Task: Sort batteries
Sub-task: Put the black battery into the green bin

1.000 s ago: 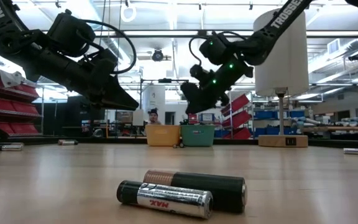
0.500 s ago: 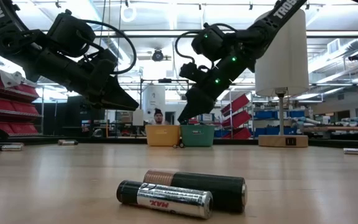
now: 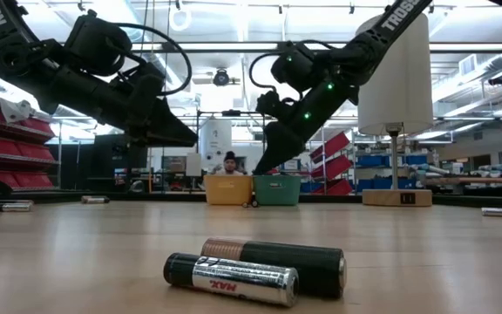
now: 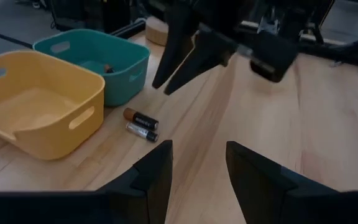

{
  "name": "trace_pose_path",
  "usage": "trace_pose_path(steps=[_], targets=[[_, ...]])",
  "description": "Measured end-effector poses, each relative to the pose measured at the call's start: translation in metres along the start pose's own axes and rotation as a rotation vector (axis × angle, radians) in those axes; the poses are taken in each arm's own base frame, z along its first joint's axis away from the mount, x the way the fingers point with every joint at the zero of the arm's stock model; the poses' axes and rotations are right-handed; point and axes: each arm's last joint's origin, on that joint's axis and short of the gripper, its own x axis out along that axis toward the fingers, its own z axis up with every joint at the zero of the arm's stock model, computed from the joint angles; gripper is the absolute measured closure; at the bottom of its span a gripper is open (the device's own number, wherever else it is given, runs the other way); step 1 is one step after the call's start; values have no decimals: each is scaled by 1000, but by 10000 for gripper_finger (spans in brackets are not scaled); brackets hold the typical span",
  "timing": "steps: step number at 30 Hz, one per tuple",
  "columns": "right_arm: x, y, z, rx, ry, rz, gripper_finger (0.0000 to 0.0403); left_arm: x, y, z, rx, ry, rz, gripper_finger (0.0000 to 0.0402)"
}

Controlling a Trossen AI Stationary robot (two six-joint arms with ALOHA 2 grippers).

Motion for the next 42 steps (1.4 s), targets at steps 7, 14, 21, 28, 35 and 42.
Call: trace_pose_path(steps=[7,14,21,28,35,42], targets=[[4,-12,-5,158,12,74,400,0,0,2,-5,-25,-5,237],[30,-3,-13,211,81,35,403,0,-1,4,-7,-40,-8,237],[42,10,-8,206,10,-24,403,0,-2,-1,7,5,-13,237],[43,6,-8,203,7,-77,403,0,-1,-3,13,23,-9,237],[44,-6,-10,221,14,-112,403,2,-1,-6,12,41,-5,237],[43,-1,-13,181,59,-129,403,2,-1,-5,9,34,-7,237]])
